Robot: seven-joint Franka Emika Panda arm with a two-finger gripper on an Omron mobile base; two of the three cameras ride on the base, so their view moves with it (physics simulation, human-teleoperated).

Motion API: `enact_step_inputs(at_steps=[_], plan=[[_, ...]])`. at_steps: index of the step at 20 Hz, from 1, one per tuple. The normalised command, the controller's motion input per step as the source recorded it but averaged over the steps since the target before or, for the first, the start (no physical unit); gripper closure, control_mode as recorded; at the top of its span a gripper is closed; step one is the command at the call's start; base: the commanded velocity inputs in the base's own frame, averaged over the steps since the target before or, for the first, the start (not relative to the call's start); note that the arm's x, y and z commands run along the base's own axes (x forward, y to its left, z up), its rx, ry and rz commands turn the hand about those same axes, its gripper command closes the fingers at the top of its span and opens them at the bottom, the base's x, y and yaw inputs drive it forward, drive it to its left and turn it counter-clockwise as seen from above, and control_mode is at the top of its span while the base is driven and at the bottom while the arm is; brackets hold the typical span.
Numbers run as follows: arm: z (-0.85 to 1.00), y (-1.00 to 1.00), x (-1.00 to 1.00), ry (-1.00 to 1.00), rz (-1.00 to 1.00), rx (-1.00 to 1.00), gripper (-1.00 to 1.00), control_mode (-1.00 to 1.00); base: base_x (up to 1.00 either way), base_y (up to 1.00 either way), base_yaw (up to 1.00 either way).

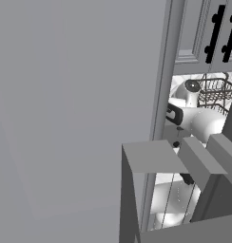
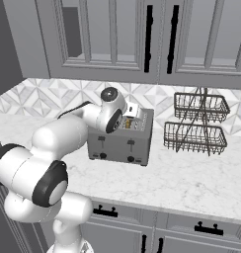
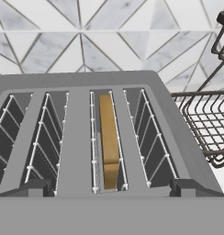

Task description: Start the toaster. Once the lever pops up, take the bread to the plate on the dining counter.

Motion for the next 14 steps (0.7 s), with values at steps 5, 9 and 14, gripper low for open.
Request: enact_step_inputs(at_steps=[5, 9, 14], plan=[[0.0, 0.0, 0.0, 0.0, 0.0, 0.0, -1.0, -1.0, 0.0, 0.0, 0.0], [0.0, 0.0, 0.0, 0.0, 0.0, 0.0, -1.0, -1.0, 0.0, 0.0, 0.0], [0.0, 0.0, 0.0, 0.0, 0.0, 0.0, -1.0, -1.0, 0.0, 0.0, 0.0]])
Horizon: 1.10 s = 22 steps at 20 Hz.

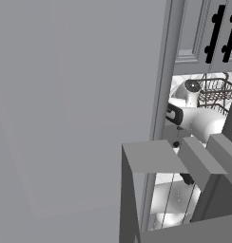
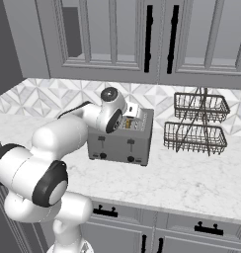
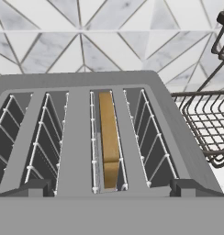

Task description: Start the toaster. Once the lever pops up, take the bread to the plate on the dining counter.

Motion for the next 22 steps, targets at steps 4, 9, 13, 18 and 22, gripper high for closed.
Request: enact_step_inputs(at_steps=[4, 9, 13, 18, 22], plan=[[0.0, 0.0, 0.0, 0.0, 0.0, 0.0, -1.0, -1.0, 0.0, 0.0, 0.0], [0.0, 0.0, 0.0, 0.0, 0.0, 0.0, -1.0, -1.0, 0.0, 0.0, 0.0], [0.0, 0.0, 0.0, 0.0, 0.0, 0.0, -1.0, -1.0, 0.0, 0.0, 0.0], [0.0, 0.0, 0.0, 0.0, 0.0, 0.0, -1.0, -1.0, 0.0, 0.0, 0.0], [-0.06, 0.0, 0.0, 0.0, 0.0, 0.0, -1.0, -1.0, 0.0, 0.0, 0.0]])
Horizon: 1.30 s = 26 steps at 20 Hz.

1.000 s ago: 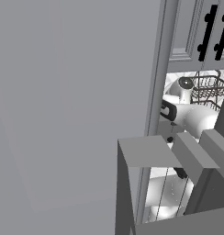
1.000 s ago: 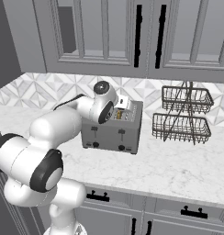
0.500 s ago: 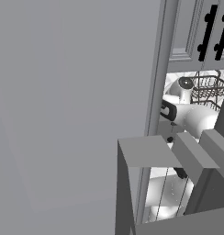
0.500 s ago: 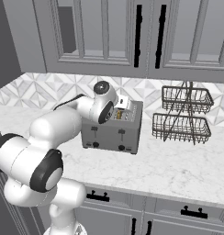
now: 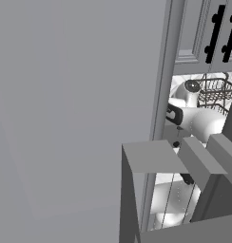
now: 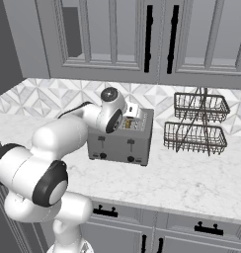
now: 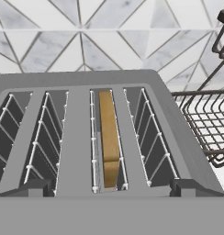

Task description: Start the toaster. Once the lever pops up, take the bread to the plate on the dining counter.

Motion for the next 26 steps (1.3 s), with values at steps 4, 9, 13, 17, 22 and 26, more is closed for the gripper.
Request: enact_step_inputs(at_steps=[4, 9, 13, 17, 22, 26], plan=[[-0.14, 0.0, 0.04, 0.02, 0.0, 0.0, -1.0, -1.0, 0.0, 0.0, 0.0], [-0.06, 0.0, 0.04, 0.0, 0.0, 0.0, -1.0, -1.0, 0.0, 0.0, 0.0], [-0.03, 0.0, 0.07, 0.0, 0.0, 0.0, -1.0, -1.0, 0.0, 0.0, 0.0], [-0.05, 0.0, 0.12, 0.0, 0.0, 0.0, -1.0, -1.0, 0.0, 0.0, 0.0], [-0.08, 0.0, 0.11, 0.0, 0.0, 0.0, -1.0, -1.0, 0.0, 0.0, 0.0], [-0.06, 0.0, 0.12, 0.0, 0.0, 0.0, -1.0, -1.0, 0.0, 0.0, 0.0]])
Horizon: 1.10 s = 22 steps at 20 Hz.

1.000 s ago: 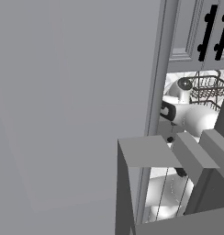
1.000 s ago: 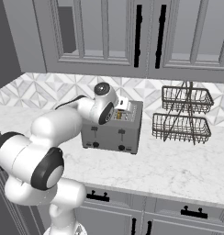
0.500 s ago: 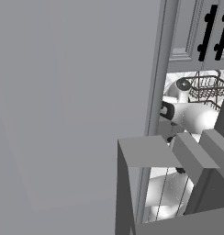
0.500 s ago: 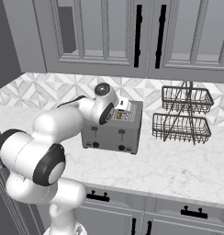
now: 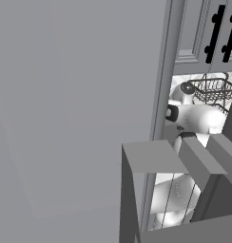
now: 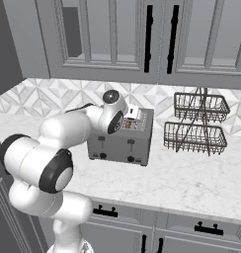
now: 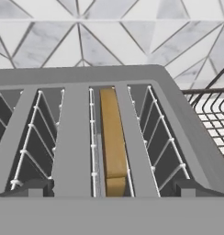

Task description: Start the toaster. Once the lever pops up, take the bread to the plate on the dining counter.

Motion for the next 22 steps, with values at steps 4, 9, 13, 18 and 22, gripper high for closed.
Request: enact_step_inputs(at_steps=[4, 9, 13, 18, 22], plan=[[-0.05, 0.0, 0.1, 0.0, 0.0, 0.0, -1.0, -1.0, 0.0, 0.0, 0.0], [-0.07, 0.0, 0.09, 0.0, 0.0, 0.0, -1.0, -1.0, 0.0, 0.0, 0.0], [-0.04, 0.0, 0.11, 0.0, 0.0, 0.0, -1.0, -1.0, 0.0, 0.0, 0.0], [-0.03, 0.0, 0.11, 0.0, 0.0, 0.0, -1.0, -1.0, 0.0, 0.0, 0.0], [-0.08, 0.0, 0.12, 0.0, 0.0, 0.0, -1.0, -1.0, 0.0, 0.0, 0.0]])
